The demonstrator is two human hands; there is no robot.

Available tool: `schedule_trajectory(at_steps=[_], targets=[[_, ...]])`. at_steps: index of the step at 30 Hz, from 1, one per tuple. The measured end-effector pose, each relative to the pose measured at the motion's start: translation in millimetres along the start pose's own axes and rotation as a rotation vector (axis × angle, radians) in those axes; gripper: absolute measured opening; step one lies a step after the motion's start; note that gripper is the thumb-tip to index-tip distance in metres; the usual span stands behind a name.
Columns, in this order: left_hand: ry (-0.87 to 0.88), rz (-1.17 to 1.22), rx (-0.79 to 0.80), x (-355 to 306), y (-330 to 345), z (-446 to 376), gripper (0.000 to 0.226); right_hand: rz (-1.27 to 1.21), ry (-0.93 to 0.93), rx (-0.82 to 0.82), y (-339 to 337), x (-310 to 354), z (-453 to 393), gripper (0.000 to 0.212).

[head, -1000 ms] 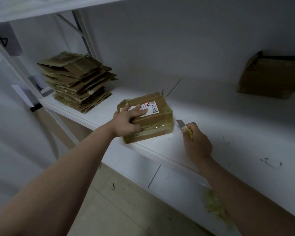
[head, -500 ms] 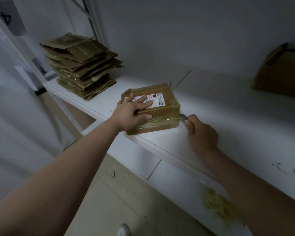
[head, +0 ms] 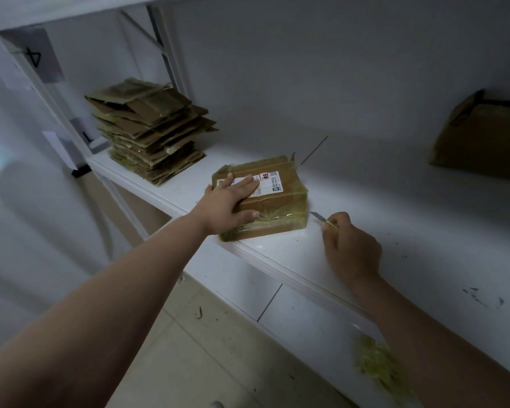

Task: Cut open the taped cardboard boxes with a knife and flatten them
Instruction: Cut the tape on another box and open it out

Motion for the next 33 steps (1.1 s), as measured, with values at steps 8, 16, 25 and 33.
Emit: schedule_trajectory(at_steps=[8,16,25,33], targets=[[0.058,-0.236,-0.121,-6,6,-1,0.052,-0.095,-0.246,-0.142,6,12,1,0.034],[0.063,-0.216,-0.151,-2,8,-3,0.049,-0.159,-0.492,-0.013,14,69,-8,0.035],[0.08,-0.173,-0.138,2,3,-1,0.052,-0.152,-0.473,0.194,16,82,-7,0.038],[0.093,-0.226,-0.102,3,-1,-3,0.057,-0.18,-0.463,0.132,11,76,3,0.033]])
Point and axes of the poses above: each hand's wrist, its own z-axis away from the middle knuckle, its own y-axis out of the palm, x = y × z, the point moved 4 cm from there along -z, towards the middle knuckle, and after that the axes turned 11 degrees about z, right-handed, at the moved point
